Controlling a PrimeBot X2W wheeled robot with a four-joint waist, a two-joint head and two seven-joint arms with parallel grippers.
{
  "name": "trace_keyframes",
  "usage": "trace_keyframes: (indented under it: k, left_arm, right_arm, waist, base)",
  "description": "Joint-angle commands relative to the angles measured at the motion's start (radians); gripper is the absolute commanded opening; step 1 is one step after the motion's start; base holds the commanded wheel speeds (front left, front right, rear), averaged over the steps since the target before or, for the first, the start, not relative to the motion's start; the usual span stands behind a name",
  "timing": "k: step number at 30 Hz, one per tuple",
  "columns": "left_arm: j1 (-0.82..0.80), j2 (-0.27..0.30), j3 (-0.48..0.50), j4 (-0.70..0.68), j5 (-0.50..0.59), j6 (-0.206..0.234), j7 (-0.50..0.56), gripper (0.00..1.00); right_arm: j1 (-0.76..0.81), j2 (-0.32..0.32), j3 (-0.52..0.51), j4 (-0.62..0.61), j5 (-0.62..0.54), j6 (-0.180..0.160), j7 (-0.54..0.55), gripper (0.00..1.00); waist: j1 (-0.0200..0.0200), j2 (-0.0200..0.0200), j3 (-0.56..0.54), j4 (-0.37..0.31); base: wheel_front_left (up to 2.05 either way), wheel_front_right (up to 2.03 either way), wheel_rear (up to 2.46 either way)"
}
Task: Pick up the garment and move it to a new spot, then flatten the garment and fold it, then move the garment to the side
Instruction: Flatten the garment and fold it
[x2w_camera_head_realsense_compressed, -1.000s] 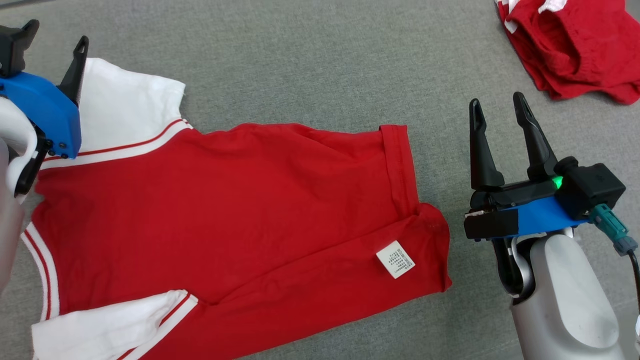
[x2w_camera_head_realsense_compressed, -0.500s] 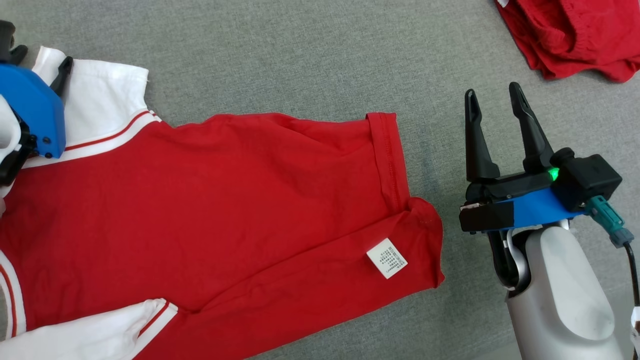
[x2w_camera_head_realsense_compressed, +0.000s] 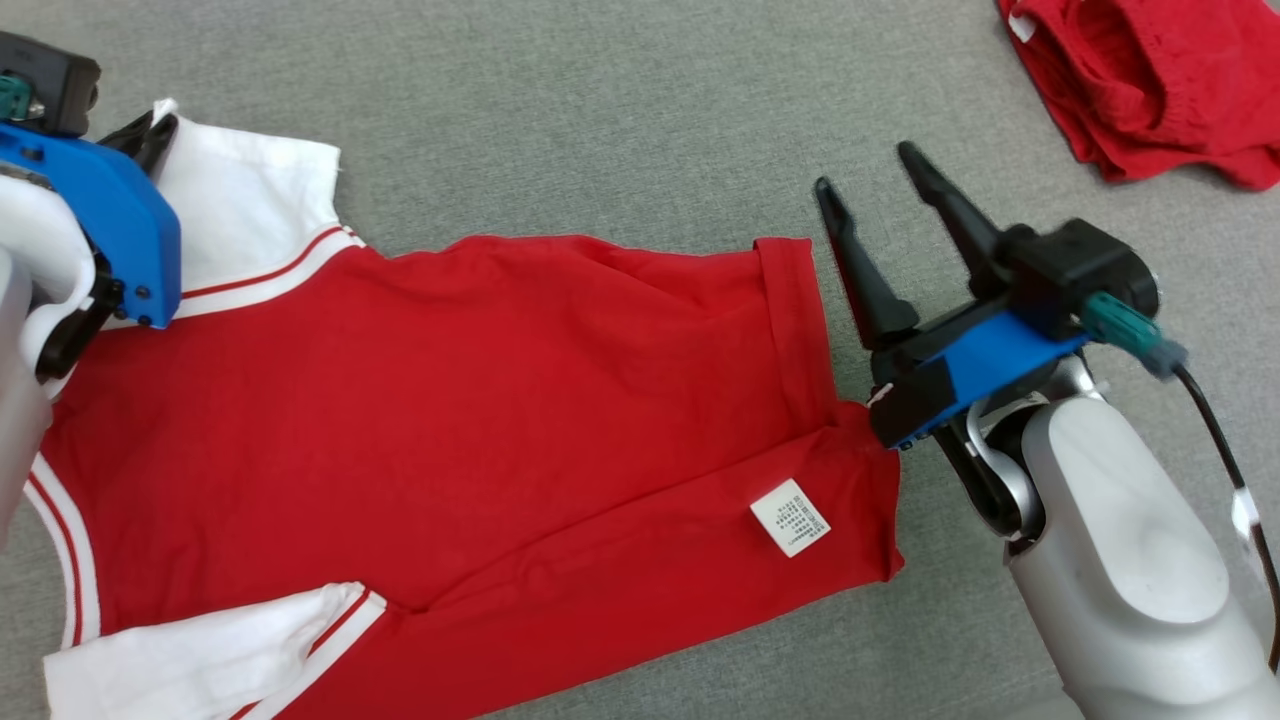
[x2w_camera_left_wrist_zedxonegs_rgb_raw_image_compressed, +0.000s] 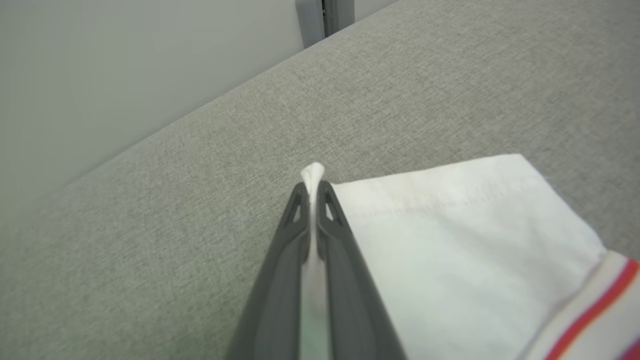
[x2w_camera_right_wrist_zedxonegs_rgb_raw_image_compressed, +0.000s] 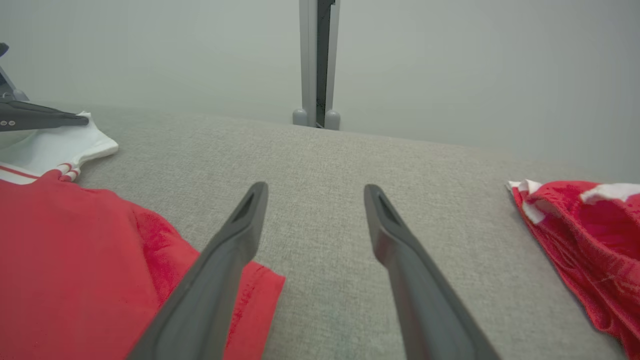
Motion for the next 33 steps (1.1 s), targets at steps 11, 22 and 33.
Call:
trace_keyframes:
  k: [11, 22, 33]
  left_arm:
    - [-0.061, -0.04, -0.073, 0.024, -0.045, -0.001, -0.074, 0.0]
    - [-0.089, -0.055, -0.13, 0.056, -0.088, -0.001, -0.134, 0.0]
    - [-0.056, -0.068, -0.165, 0.071, -0.133, -0.001, -0.234, 0.0]
  right_arm:
    - [-0.044, -0.083, 0.131, 0.034, 0.143, -0.001, 0.282, 1.0]
    - [-0.081, -0.089, 0.123, 0.107, 0.206, -0.001, 0.251, 0.0]
    - [-0.032, -0.06, 0.039, 0.185, 0.145, -0.001, 0.086, 0.0]
  waist:
    - [-0.0001, 0.0, 0.0, 0.056]
    - [-0.0001, 0.0, -0.003, 0.086]
    - [-0.0001, 0.0, -0.068, 0.126]
  base:
    - [0.0, 0.0, 0.0]
    - [0.0, 0.0, 0.0]
    - [0.0, 0.0, 0.0]
